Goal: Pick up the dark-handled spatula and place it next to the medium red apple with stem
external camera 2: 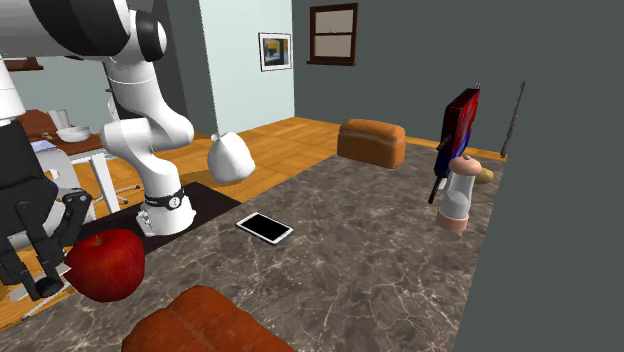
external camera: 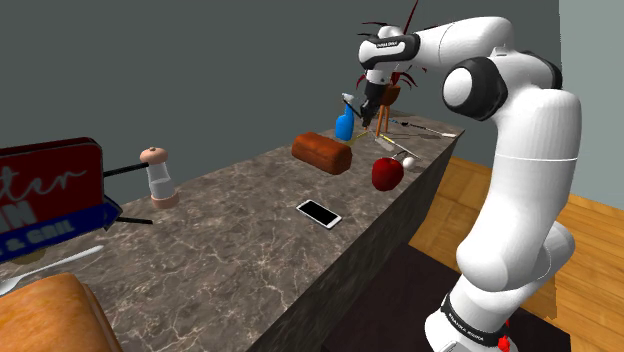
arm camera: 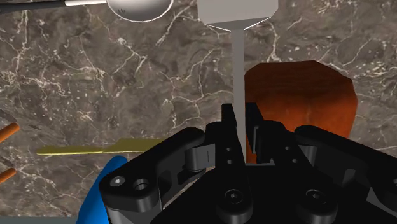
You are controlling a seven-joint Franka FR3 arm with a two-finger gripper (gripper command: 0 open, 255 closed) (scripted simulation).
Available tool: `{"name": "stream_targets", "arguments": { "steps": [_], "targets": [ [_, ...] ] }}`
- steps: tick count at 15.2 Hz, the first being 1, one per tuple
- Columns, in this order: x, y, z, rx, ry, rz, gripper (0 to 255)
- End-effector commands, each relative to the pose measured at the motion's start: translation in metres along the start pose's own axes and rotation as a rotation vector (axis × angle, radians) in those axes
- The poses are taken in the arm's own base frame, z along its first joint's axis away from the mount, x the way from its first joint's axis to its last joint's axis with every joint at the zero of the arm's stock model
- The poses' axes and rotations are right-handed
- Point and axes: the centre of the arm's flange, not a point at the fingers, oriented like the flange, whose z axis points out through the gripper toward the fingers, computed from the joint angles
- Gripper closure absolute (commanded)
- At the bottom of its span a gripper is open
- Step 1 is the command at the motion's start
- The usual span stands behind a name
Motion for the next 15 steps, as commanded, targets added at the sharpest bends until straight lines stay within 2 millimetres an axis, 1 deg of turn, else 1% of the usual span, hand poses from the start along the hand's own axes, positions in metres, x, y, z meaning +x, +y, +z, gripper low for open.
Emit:
{"name": "stream_targets", "arguments": {
  "steps": [1, 15],
  "targets": [
    [-0.001, 0.000, 0.010, 0.000, 0.000, 0.000, 255],
    [-0.006, 0.000, 0.083, 0.000, 0.000, 0.000, 255]
  ]
}}
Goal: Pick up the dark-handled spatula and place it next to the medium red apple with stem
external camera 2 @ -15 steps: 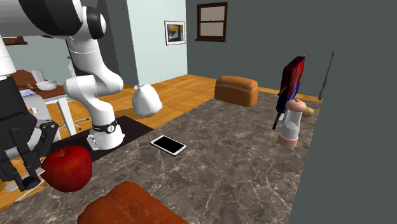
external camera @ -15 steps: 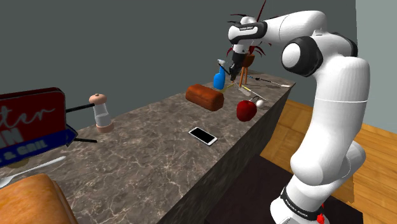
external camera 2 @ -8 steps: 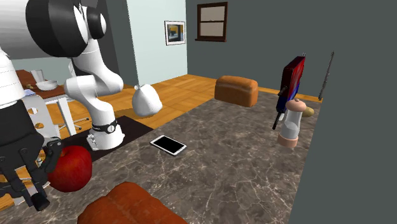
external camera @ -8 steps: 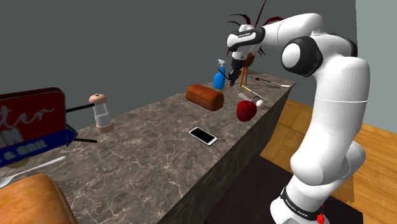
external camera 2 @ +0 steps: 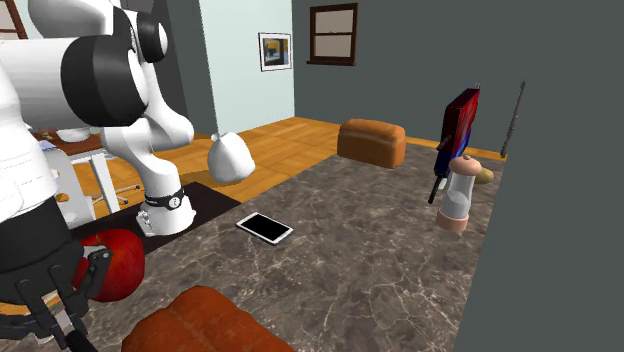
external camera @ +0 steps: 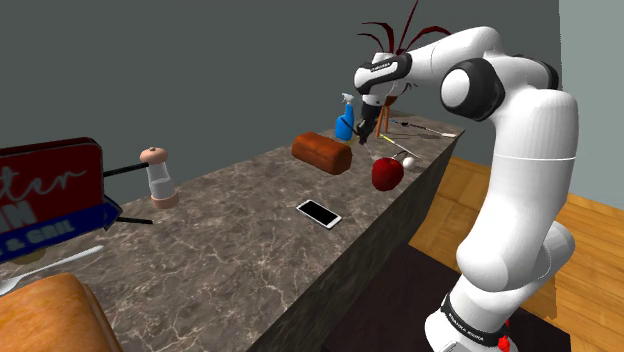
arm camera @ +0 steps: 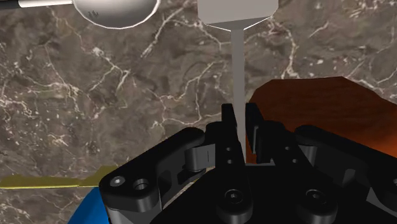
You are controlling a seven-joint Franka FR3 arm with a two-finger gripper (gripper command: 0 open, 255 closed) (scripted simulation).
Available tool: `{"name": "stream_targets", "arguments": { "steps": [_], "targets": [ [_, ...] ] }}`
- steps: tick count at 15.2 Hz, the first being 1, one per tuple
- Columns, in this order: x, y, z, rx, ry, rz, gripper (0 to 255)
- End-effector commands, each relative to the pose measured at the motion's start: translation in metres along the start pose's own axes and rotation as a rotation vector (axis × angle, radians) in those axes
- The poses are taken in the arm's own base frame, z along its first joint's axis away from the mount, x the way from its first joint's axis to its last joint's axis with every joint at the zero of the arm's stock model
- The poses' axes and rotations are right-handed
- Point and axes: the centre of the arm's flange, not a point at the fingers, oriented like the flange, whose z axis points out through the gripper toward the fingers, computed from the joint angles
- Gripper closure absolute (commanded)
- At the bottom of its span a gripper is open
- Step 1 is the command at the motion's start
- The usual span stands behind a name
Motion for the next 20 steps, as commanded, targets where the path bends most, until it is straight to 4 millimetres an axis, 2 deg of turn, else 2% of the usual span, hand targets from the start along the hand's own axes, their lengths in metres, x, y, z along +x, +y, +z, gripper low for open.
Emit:
{"name": "stream_targets", "arguments": {
  "steps": [1, 17, 20],
  "targets": [
    [-0.001, 0.000, 0.011, 0.000, 0.001, 0.000, 255],
    [-0.006, 0.000, 0.095, 0.000, 0.001, 0.000, 255],
    [-0.006, 0.000, 0.095, 0.000, 0.001, 0.000, 255]
  ]
}}
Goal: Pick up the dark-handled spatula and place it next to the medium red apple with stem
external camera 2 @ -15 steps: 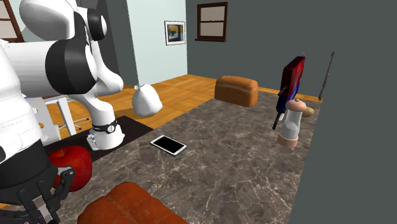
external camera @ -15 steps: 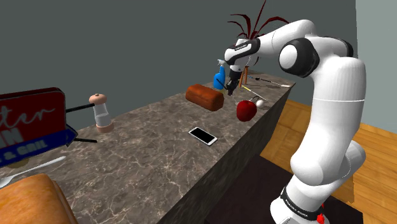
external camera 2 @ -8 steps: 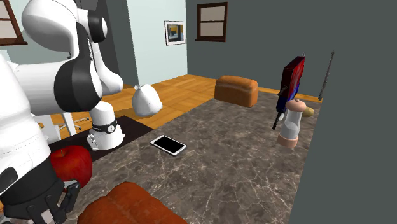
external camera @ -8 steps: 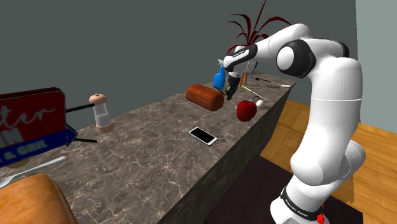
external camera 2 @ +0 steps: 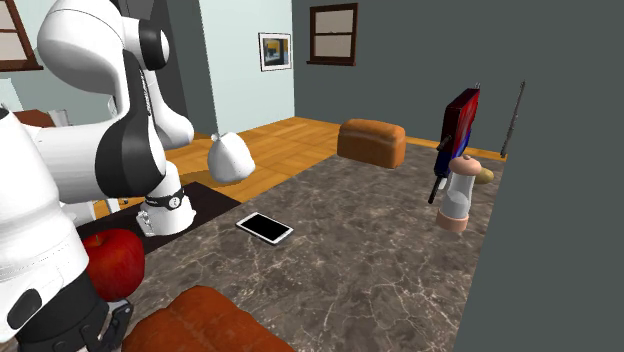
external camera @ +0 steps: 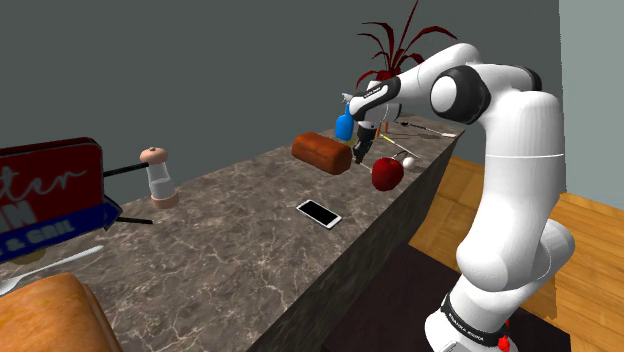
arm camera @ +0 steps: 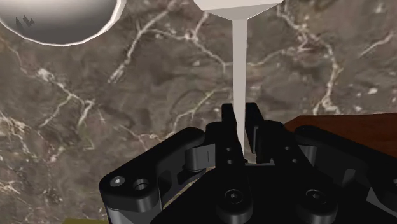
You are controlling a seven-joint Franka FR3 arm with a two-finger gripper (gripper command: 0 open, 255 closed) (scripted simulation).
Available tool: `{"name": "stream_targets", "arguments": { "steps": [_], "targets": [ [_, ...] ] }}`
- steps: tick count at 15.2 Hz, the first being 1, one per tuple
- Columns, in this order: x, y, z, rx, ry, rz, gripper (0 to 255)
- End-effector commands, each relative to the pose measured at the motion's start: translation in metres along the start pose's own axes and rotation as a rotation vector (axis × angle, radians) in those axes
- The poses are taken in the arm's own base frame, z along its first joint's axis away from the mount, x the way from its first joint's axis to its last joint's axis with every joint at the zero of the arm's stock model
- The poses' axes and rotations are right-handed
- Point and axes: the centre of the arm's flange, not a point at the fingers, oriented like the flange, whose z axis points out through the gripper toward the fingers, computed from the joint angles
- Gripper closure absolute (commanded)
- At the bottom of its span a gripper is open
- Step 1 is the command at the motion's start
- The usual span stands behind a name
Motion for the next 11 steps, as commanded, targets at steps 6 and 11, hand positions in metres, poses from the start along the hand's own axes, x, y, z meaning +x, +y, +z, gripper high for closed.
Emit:
{"name": "stream_targets", "arguments": {
  "steps": [6, 11],
  "targets": [
    [0.000, 0.000, 0.001, 0.000, 0.000, 0.000, 0],
    [0.000, 0.000, -0.012, 0.000, 0.000, 0.000, 0]
  ]
}}
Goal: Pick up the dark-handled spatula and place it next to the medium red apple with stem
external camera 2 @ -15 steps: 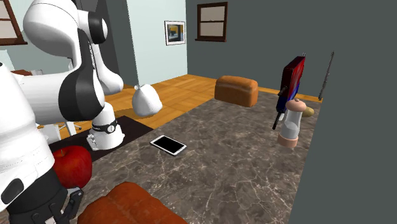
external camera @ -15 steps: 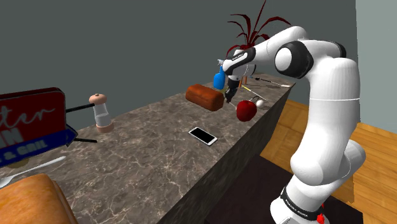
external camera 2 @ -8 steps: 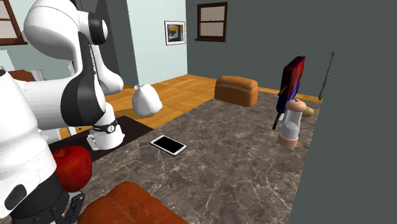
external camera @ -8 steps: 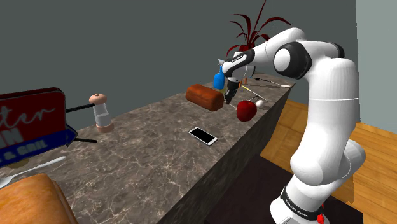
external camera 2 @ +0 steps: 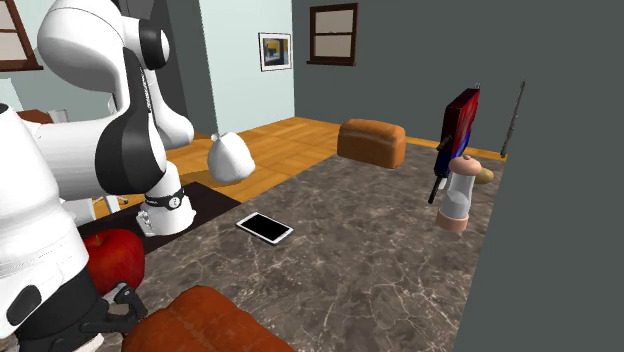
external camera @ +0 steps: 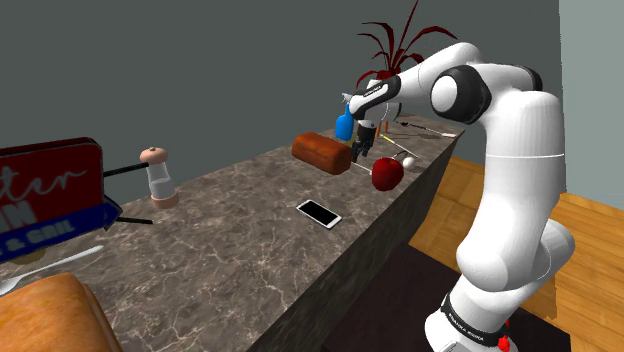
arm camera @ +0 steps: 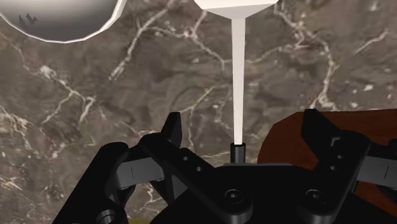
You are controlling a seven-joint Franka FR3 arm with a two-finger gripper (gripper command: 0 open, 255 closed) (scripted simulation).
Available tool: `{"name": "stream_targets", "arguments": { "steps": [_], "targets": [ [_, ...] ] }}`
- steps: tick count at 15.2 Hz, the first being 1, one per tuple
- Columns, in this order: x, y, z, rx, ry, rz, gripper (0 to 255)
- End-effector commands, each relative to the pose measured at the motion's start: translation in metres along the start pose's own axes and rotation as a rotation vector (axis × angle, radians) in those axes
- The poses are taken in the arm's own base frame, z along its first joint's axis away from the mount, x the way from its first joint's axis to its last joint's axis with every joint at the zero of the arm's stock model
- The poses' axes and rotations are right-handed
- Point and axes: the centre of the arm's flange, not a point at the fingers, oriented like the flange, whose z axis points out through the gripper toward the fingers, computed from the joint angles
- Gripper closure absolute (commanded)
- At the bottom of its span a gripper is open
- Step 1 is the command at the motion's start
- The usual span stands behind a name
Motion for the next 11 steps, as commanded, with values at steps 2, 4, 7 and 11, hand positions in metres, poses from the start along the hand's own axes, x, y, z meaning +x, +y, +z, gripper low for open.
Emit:
{"name": "stream_targets", "arguments": {
  "steps": [2, 4, 7, 11],
  "targets": [
    [-0.001, 0.001, -0.034, 0.000, 0.000, 0.000, 0],
    [-0.001, 0.001, -0.044, 0.000, 0.000, 0.000, 0],
    [-0.001, 0.001, -0.044, 0.000, 0.000, 0.000, 0],
    [-0.001, 0.001, -0.044, 0.000, 0.000, 0.000, 0]
  ]
}}
